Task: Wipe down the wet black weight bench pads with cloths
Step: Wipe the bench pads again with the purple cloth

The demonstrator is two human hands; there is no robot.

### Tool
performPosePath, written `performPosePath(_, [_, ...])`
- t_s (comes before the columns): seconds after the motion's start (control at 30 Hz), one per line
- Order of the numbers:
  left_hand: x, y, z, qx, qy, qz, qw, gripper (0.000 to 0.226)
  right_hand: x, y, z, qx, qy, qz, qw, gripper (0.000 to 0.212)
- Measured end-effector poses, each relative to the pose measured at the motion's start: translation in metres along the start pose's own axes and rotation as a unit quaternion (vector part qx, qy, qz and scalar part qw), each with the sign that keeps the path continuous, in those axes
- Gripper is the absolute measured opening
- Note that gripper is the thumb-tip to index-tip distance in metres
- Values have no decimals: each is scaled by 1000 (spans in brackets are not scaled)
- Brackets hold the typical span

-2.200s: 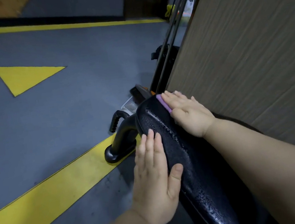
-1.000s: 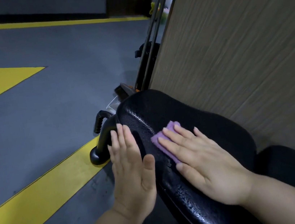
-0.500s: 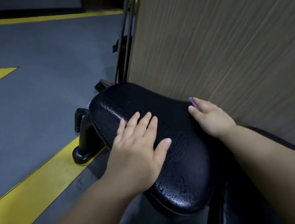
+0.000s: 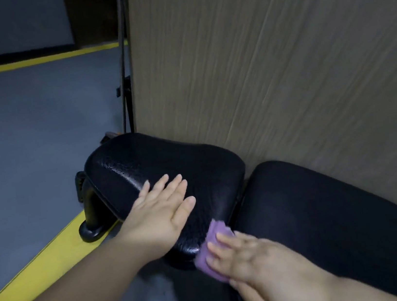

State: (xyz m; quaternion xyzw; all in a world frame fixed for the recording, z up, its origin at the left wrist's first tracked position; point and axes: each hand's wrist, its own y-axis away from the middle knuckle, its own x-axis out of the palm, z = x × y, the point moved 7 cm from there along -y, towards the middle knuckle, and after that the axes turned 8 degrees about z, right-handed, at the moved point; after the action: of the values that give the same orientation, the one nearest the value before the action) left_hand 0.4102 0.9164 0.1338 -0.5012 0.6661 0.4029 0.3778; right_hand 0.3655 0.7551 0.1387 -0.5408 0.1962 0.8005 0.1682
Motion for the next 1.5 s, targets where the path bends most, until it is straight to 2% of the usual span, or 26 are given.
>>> performPosePath(0.07, [2, -2, -18, 26, 1, 45, 999, 64, 15, 22, -1, 4, 35, 35, 999, 48])
performPosePath(0.1, [4, -4, -29, 42, -3, 63, 997, 59, 22, 28, -4, 17, 96, 56, 994, 52])
performPosePath(0.13, [8, -8, -42, 58, -12, 80, 995, 57, 26, 34, -8, 20, 146, 73, 986, 54])
performPosePath(0.2, [16, -19, -64, 82, -29, 103, 991, 55, 25, 44, -3, 18, 146, 55, 988, 53])
performPosePath(0.3, [22, -31, -79, 98, -82, 71, 989, 53, 3, 46, -5, 84, 133, 22, 987, 54])
performPosePath(0.37, [22, -32, -79, 99, -99, 43, 989, 56, -11, 41, -24, 115, 85, -1, 990, 65])
performPosePath(0.43, [22, -31, -79, 105, -96, 23, 990, 75, -23, 36, -54, 164, 58, 12, 985, 72])
performPosePath(0.5, [22, -30, -79, 101, -100, 12, 990, 88, -36, 26, -80, 197, 64, 10, 978, 64])
performPosePath(0.6, [21, -30, -80, 93, -103, -8, 990, 86, -52, 12, -118, 240, 65, 3, 969, 52])
performPosePath(0.83, [23, -32, -80, 88, -118, -27, 989, 82, -85, 7, -215, 356, 16, -53, 933, 49])
performPosePath(0.93, [24, -33, -78, 86, -125, -34, 988, 80, -88, 7, -230, 390, 9, -59, 919, 49])
performPosePath(1.1, [21, -33, -80, 89, -140, -43, 985, 80, -74, 8, -187, 343, 62, -33, 937, 53])
performPosePath(1.23, [21, -32, -83, 88, -136, -43, 986, 83, -49, 23, -114, 242, 64, -4, 968, 56])
performPosePath(1.33, [22, -31, -82, 81, -139, -41, 986, 86, -24, 42, -53, 156, 72, 21, 985, 72])
performPosePath(1.43, [21, -31, -82, 78, -137, -40, 987, 89, -1, 69, -8, 97, 51, 49, 993, 68])
performPosePath(1.5, [20, -30, -83, 78, -140, -42, 986, 90, 8, 89, 11, 62, 68, 35, 995, 62])
